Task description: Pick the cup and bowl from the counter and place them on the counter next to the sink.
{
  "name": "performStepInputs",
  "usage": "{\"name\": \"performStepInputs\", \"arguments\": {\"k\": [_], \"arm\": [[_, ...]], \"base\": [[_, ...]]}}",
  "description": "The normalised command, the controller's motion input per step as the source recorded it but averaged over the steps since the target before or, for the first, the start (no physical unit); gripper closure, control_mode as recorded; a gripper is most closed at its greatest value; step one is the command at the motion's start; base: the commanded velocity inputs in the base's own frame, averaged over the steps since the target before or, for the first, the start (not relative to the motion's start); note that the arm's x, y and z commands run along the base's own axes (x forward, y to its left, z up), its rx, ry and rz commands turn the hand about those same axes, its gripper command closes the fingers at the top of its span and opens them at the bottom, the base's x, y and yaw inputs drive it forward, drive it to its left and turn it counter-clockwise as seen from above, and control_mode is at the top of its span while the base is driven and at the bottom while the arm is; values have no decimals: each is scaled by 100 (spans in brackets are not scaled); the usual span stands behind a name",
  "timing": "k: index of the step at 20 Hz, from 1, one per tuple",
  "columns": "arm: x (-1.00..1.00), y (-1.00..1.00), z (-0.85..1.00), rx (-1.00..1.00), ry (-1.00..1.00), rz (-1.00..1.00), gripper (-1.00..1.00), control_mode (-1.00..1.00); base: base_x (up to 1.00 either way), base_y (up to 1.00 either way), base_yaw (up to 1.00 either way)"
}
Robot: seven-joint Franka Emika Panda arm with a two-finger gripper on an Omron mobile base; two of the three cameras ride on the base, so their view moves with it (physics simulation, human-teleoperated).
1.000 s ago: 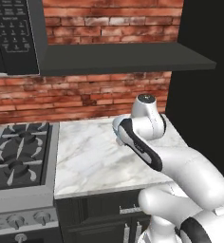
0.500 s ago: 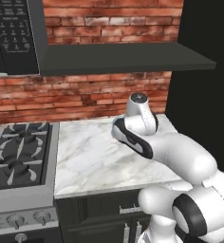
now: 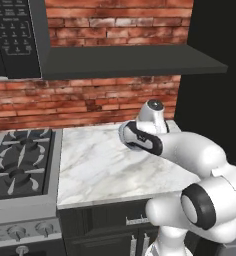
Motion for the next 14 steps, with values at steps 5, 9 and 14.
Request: {"name": "performStepInputs", "arguments": {"k": [5, 9, 14], "arm": [[17, -1, -9, 0, 0, 1, -100, -100], [14, 0, 0, 0, 7, 0, -100, -100], [46, 0, -11, -1, 11, 0, -100, -100]], "base": [[0, 0, 0], [0, 0, 0], [0, 0, 0]]}}
